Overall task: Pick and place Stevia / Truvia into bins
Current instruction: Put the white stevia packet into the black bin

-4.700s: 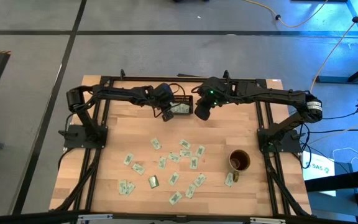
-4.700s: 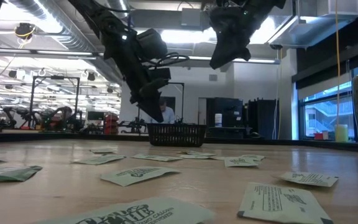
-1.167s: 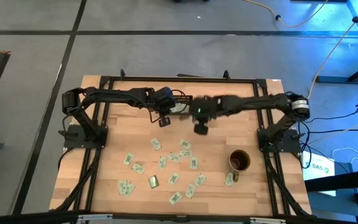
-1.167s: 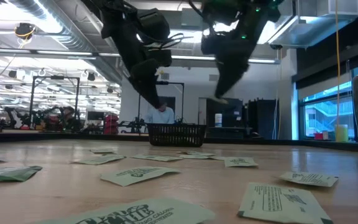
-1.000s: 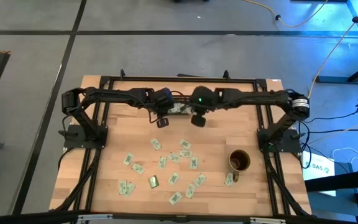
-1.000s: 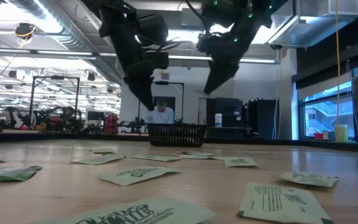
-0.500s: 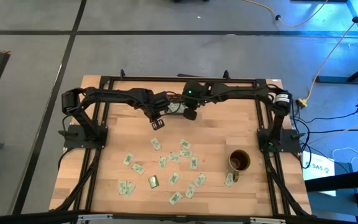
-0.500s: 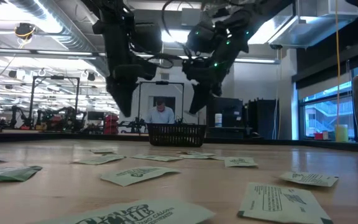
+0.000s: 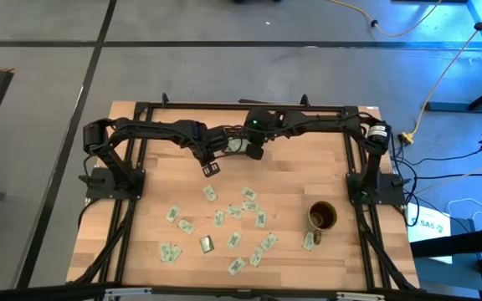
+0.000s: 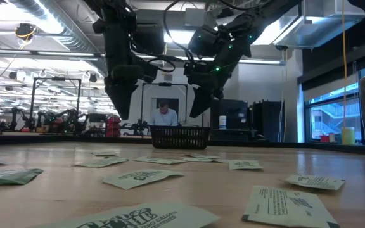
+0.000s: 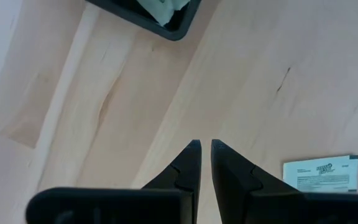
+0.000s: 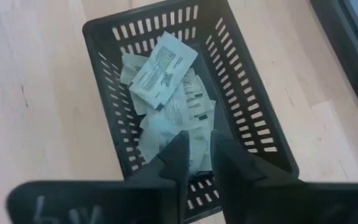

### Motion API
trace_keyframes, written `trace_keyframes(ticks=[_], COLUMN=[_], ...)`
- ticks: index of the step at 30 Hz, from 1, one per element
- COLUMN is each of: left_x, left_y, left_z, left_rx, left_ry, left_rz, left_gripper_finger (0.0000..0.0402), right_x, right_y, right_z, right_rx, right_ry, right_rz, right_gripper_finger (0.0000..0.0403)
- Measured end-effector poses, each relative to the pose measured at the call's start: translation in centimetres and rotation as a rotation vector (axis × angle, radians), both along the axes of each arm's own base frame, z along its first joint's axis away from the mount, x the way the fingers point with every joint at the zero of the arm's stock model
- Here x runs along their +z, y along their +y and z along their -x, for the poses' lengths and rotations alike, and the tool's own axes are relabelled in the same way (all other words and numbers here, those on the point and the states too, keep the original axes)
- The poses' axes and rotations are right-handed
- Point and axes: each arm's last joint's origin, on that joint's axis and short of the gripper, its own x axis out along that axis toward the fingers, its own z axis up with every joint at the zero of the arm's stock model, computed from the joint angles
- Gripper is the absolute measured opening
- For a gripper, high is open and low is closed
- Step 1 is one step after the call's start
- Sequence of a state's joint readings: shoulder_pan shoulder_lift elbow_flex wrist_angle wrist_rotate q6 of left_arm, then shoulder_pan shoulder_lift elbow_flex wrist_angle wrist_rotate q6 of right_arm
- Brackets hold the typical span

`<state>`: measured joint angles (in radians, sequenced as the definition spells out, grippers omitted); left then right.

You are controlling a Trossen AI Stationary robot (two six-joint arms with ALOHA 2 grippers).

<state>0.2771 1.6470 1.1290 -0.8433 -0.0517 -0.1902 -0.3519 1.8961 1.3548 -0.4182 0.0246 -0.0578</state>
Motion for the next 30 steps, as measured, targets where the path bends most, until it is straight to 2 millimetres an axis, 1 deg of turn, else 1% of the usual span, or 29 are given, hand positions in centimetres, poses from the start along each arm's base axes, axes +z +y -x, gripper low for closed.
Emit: trace_keyframes(ticks=[4, 9, 14, 20, 25, 30], left_x=[0.0, -0.3, -2.1, -4.3, -5.0, -5.5], left_y=[-0.6, -2.4, -4.8, -6.5, -7.4, -8.6], left_z=[-0.2, -0.6, -0.3, 0.4, 0.4, 0.7], left_rx=[-0.081, -0.246, -0.401, -0.461, -0.516, -0.649], left_ry=[0.007, 0.003, -0.021, -0.03, -0.07, -0.057], left_rz=[-0.012, -0.004, 0.091, 0.073, 0.056, 0.022], left_gripper_finger=[0.0031, 0.0031, 0.0031, 0.0032, 0.0032, 0.0032], right_x=[0.0, 0.0, 0.0, 0.0, 0.0, -0.1], right_y=[0.0, 0.0, 0.0, 0.0, 0.0, 0.1], right_z=[0.0, 0.0, 0.0, 0.0, 0.0, 0.1], right_rx=[0.0, 0.0, -0.001, -0.002, -0.002, -0.003], right_ry=[-0.001, 0.0, 0.002, 0.004, 0.006, 0.017], right_rz=[0.0, 0.0, -0.002, -0.003, -0.004, -0.008], right_gripper_finger=[0.0086, 0.009, 0.009, 0.0091, 0.0091, 0.0091])
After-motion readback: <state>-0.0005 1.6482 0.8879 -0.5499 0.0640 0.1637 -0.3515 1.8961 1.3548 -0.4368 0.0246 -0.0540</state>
